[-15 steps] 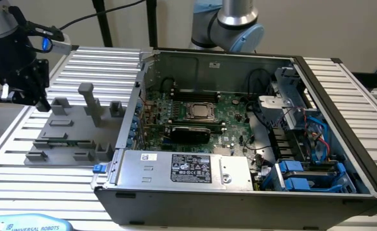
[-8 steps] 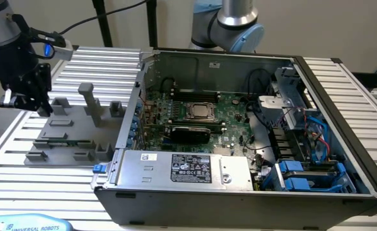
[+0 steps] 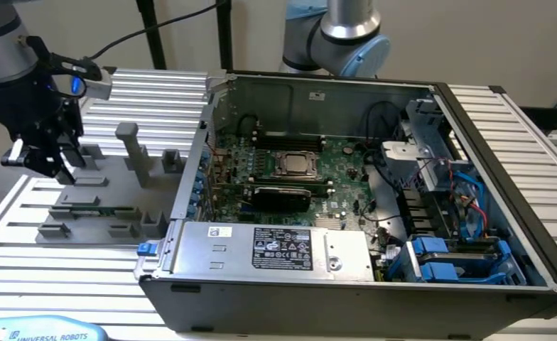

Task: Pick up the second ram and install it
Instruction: 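Pick up the second ram and move it above second insertion slot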

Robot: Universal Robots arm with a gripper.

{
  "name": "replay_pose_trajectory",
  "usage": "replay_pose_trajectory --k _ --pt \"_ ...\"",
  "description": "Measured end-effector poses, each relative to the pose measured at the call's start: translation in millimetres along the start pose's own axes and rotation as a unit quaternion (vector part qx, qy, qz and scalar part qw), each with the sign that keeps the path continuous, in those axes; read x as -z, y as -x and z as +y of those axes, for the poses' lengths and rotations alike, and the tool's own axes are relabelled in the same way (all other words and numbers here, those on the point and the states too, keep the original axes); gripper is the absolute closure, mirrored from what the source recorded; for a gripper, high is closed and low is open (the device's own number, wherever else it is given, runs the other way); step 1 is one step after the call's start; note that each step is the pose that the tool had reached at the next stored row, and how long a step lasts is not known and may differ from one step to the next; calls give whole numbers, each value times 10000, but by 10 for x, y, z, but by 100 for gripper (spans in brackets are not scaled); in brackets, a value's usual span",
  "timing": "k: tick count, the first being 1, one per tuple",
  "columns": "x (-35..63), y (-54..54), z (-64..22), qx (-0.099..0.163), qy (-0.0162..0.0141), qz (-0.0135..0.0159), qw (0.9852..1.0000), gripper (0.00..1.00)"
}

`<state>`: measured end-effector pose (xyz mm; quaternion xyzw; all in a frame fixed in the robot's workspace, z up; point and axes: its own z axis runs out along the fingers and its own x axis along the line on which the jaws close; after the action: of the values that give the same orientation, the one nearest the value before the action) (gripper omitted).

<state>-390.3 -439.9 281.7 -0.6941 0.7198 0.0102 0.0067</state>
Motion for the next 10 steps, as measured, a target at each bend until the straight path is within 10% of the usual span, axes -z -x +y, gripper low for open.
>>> replay_pose_trajectory --k 10 --pt "-182 -27 -29 24 0 -1 10000 58"
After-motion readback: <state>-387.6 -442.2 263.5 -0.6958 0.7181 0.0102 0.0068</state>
